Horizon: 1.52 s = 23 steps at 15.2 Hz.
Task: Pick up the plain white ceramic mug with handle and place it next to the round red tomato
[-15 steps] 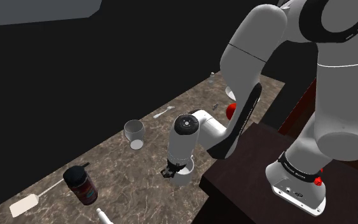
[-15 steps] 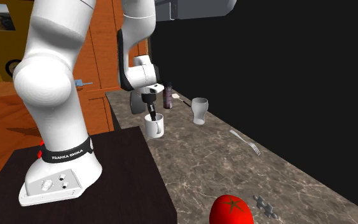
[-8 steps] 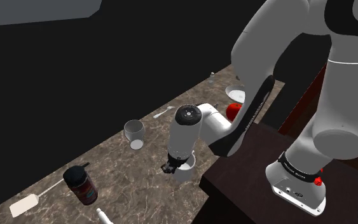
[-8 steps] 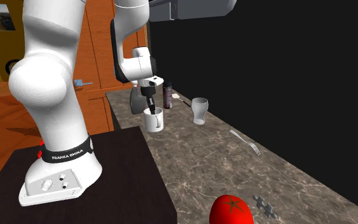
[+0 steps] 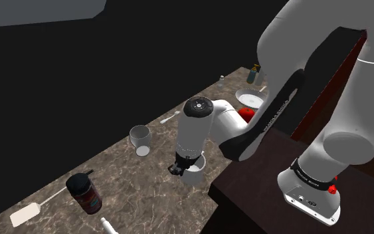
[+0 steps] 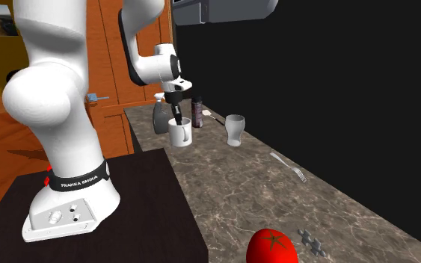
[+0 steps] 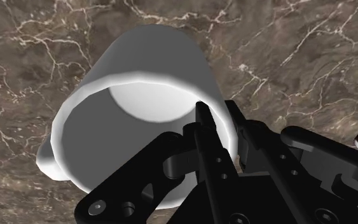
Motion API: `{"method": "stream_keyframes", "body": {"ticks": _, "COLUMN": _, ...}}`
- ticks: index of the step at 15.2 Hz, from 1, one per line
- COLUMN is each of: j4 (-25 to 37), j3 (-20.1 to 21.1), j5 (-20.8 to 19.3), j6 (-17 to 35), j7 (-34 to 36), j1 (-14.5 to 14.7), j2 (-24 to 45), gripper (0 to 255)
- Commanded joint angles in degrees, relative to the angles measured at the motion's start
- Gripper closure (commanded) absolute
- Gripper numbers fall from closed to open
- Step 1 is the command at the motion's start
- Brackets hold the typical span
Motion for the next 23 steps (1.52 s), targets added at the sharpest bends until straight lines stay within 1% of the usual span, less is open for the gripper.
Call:
{"method": "stream_keyframes", "body": {"ticks": 1, "j4": -0.38, "j3": 2.16, "j5": 3.71, "j6": -0.79, "j7": -2.86, "j1": -1.69, "j2": -2.1, "gripper": 255}}
{"method": "stream_keyframes", "body": {"ticks": 5, "j4": -0.91, "j3": 6.02, "j5": 11.41, "j6": -2.44, "j7": -8.59, "j1": -4.42, "j2": -6.49, "gripper": 255}}
{"method": "stream_keyframes", "body": {"ticks": 8, "j4": -1.08, "j3": 8.2, "j5": 17.67, "j6": -3.9, "j7": -13.23, "j1": -5.78, "j2": -10.06, "gripper": 255}}
{"method": "stream_keyframes", "body": {"ticks": 10, "j4": -1.05, "j3": 9.05, "j5": 21.84, "j6": -5.05, "j7": -16.34, "j1": -6.15, "j2": -12.51, "gripper": 255}}
{"method": "stream_keyframes", "body": {"ticks": 13, "j4": -0.79, "j3": 9.33, "j5": 27.56, "j6": -7.07, "j7": -20.63, "j1": -5.85, "j2": -16.08, "gripper": 255}}
{"method": "stream_keyframes", "body": {"ticks": 16, "j4": -0.3, "j3": 8.66, "j5": 32.18, "j6": -9.41, "j7": -24.16, "j1": -4.86, "j2": -19.31, "gripper": 255}}
{"method": "stream_keyframes", "body": {"ticks": 18, "j4": 0.11, "j3": 7.99, "j5": 34.58, "j6": -11.02, "j7": -26.02, "j1": -4.12, "j2": -21.18, "gripper": 255}}
{"method": "stream_keyframes", "body": {"ticks": 20, "j4": -1.62, "j3": 5.39, "j5": 36.66, "j6": -10.42, "j7": -30.62, "j1": -4.42, "j2": -22.92, "gripper": 255}}
{"method": "stream_keyframes", "body": {"ticks": 23, "j4": -3.7, "j3": 1.51, "j5": 38.57, "j6": -9.64, "j7": -36.84, "j1": -5.15, "j2": -24.68, "gripper": 255}}
